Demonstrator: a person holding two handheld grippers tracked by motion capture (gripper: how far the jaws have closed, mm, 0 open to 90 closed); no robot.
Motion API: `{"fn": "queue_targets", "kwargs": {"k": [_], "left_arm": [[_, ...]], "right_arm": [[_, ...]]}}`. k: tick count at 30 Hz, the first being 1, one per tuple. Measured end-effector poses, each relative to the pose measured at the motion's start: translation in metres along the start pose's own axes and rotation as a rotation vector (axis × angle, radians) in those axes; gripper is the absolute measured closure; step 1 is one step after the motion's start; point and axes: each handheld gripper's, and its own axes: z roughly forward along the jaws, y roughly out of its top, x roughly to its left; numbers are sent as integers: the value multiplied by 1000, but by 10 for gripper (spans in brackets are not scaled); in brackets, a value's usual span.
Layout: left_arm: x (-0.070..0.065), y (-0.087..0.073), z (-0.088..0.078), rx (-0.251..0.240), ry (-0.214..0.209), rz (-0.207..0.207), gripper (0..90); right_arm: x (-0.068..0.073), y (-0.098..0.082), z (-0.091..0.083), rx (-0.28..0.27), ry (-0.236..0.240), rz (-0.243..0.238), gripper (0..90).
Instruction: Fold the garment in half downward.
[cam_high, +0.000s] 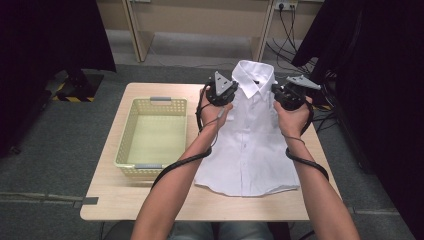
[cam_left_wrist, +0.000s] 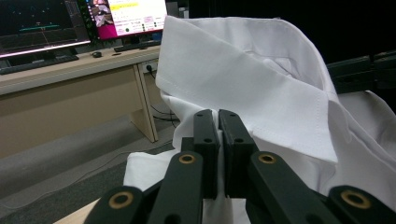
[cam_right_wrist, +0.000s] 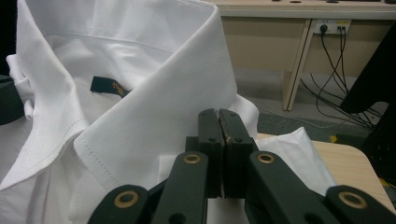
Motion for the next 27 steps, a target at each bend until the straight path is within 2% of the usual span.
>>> {"fn": "queue_targets", "kwargs": {"k": [10,13,17,21,27], "left_arm": [[4,2,-2,-7,12,0,858],[3,-1,-3,-5,10,13,858],[-5,-19,-12,24,1,31,858],[-12,-39,-21,39,-8,25,858],[-16,-48,-28,34,-20,39,858]], "right_arm": [[4,5,1,-5,4,-4,886],[5,4,1,-9,5,-7,886],[8,-11,-3,-10,16,-5,887],[12,-31,-7,-10,26,4,886],[17,-46,-14,-17,41,-1,886]]}}
